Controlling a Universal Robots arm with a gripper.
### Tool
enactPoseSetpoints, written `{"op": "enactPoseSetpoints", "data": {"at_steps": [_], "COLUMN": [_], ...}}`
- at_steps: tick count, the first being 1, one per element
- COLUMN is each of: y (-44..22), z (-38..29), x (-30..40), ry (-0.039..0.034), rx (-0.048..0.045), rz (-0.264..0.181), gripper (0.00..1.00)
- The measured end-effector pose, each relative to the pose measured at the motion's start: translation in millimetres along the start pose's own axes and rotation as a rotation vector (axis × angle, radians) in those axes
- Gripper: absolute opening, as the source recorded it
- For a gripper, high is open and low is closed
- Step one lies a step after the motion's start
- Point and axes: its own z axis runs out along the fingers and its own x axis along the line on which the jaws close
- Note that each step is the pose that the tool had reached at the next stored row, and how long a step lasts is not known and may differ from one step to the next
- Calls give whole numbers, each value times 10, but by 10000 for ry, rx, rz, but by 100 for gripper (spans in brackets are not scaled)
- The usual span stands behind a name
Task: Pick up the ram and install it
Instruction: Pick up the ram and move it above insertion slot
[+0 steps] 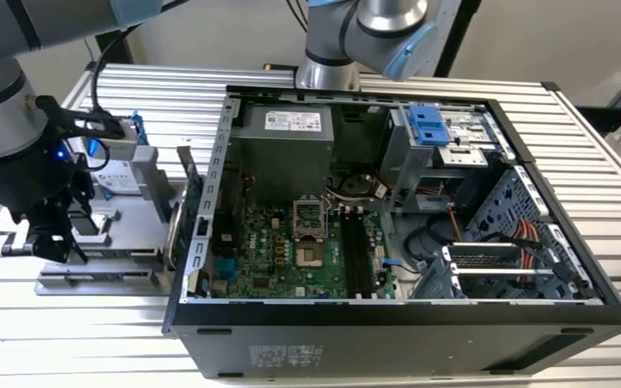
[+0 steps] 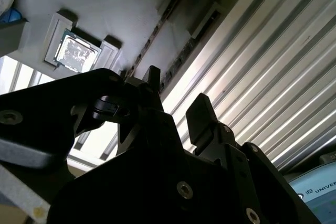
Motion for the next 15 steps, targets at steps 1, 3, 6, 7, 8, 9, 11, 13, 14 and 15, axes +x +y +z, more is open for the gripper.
{"op": "enactPoseSetpoints", "data": {"at_steps": [1, 3, 6, 7, 8, 9, 11, 13, 14, 15], "y": [0, -1, 0, 0, 1, 1, 5, 11, 14, 16], "z": [10, 30, 61, 70, 80, 89, 109, 130, 140, 149], "x": [1, 3, 6, 7, 7, 7, 9, 10, 11, 12], "ry": [0, 0, 0, 0, 0, 0, 1, 0, 0, 1], "rx": [1, 0, 1, 1, 1, 1, 0, 1, 1, 0], "rz": [0, -1, 0, 0, 0, 0, -2, 0, -1, -1], "gripper": [100, 100, 100, 100, 100, 100, 100, 100, 100, 100]}}
